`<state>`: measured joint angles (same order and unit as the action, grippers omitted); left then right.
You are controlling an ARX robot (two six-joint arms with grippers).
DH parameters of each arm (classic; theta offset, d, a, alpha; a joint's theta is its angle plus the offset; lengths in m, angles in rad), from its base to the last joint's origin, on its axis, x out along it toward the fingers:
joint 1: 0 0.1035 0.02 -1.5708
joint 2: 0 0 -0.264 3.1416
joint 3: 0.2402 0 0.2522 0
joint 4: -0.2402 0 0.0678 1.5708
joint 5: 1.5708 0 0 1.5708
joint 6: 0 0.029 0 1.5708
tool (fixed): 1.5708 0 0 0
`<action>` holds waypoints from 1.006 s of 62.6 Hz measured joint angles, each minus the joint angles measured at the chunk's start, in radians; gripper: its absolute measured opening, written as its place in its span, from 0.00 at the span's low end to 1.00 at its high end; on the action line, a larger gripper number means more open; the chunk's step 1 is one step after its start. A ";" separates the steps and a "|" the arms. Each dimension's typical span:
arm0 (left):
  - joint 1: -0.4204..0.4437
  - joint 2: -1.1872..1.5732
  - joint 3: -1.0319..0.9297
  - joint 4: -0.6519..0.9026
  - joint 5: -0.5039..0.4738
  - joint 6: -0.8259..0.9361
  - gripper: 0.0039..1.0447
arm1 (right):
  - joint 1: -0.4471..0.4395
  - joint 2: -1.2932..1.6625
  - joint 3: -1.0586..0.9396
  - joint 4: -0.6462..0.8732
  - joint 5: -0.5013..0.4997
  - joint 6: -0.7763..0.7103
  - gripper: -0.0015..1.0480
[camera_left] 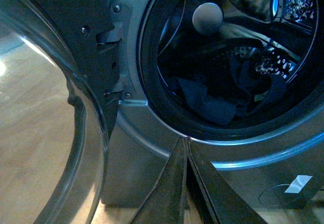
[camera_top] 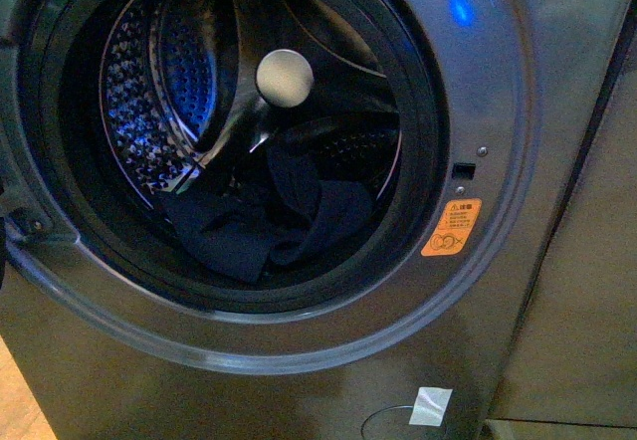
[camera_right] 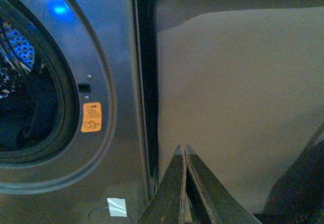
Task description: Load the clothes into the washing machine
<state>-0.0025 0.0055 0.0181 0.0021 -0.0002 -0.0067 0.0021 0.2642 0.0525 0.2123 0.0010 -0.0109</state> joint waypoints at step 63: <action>0.000 -0.001 0.000 0.000 0.000 0.000 0.03 | 0.000 -0.260 -0.047 -0.211 -0.002 -0.001 0.03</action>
<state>-0.0025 0.0044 0.0181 0.0021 -0.0002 -0.0067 0.0021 0.0044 0.0051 0.0013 -0.0010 -0.0116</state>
